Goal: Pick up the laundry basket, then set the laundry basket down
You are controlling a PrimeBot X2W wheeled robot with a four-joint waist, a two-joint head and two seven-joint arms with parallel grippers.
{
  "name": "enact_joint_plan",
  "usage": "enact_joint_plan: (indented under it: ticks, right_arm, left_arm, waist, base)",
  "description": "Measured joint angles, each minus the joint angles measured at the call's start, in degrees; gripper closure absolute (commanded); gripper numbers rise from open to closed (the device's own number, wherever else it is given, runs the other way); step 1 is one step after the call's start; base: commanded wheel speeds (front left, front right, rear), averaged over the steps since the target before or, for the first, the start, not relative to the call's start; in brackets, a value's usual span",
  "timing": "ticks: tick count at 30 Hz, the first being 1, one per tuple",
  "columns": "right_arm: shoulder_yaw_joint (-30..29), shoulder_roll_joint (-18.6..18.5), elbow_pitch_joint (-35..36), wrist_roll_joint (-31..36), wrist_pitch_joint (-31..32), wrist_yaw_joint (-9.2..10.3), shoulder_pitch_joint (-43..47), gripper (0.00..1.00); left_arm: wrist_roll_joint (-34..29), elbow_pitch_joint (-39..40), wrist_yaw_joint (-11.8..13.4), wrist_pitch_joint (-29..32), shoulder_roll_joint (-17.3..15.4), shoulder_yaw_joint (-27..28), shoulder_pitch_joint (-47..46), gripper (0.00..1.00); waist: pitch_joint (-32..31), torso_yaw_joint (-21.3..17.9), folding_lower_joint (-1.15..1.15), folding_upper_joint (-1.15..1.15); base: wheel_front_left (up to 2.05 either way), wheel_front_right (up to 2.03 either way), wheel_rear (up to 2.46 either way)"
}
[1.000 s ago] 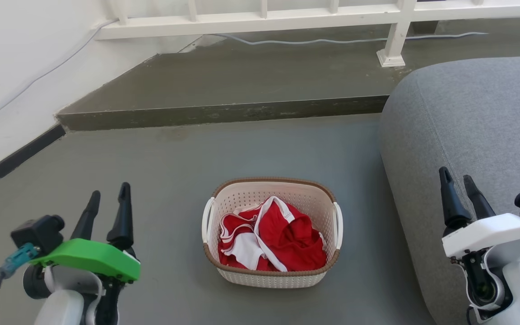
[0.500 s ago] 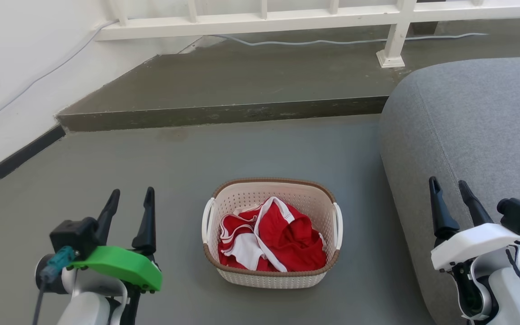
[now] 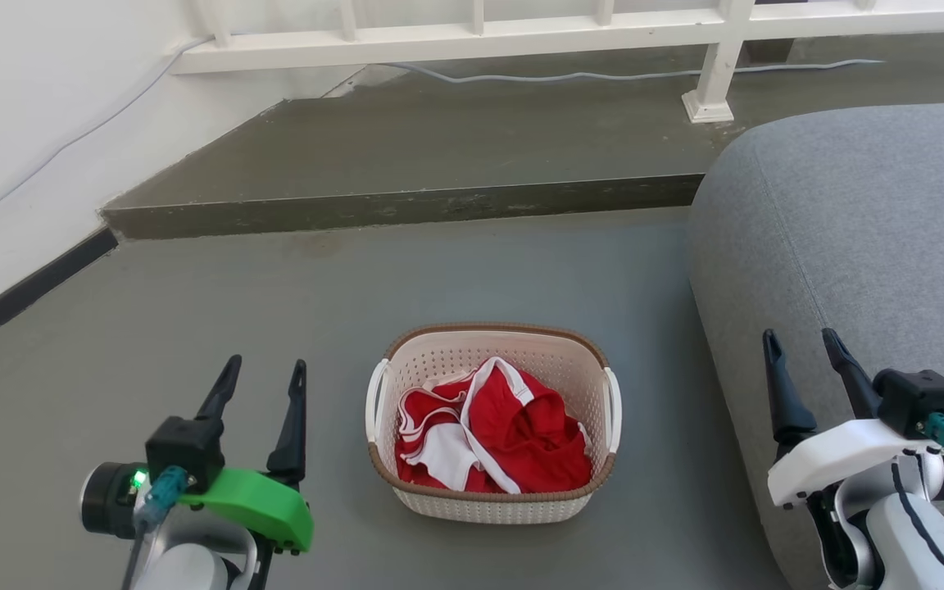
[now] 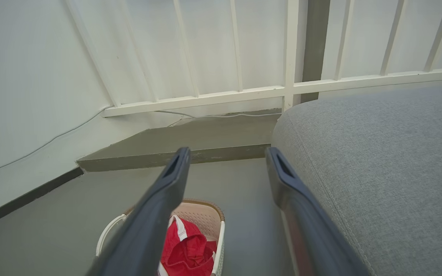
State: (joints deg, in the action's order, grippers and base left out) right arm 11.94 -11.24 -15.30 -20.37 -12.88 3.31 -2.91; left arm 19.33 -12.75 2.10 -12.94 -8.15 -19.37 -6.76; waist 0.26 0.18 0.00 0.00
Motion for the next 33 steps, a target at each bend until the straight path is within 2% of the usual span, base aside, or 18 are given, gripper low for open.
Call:
enact_joint_plan:
  ticks: [7, 33]
  right_arm:
    - [1.0, -0.4, -0.4, 4.1, -1.4, 0.34, 0.1, 0.0]
    - [-0.1, 0.2, -2.3, 4.0, -1.5, 0.14, 1.0, 0.0]
  left_arm:
    - [-3.6, -1.4, 0.5, -1.3, 0.0, -1.2, 0.0, 0.0]
    - [-3.2, -4.0, 0.9, -1.3, 0.2, -0.7, -0.1, 0.0]
  waist:
    - [0.0, -0.1, 0.0, 0.0]
    - [0.4, 0.1, 0.0, 0.0]
  base:
    - [0.0, 0.0, 0.0]
    - [0.0, 0.0, 0.0]
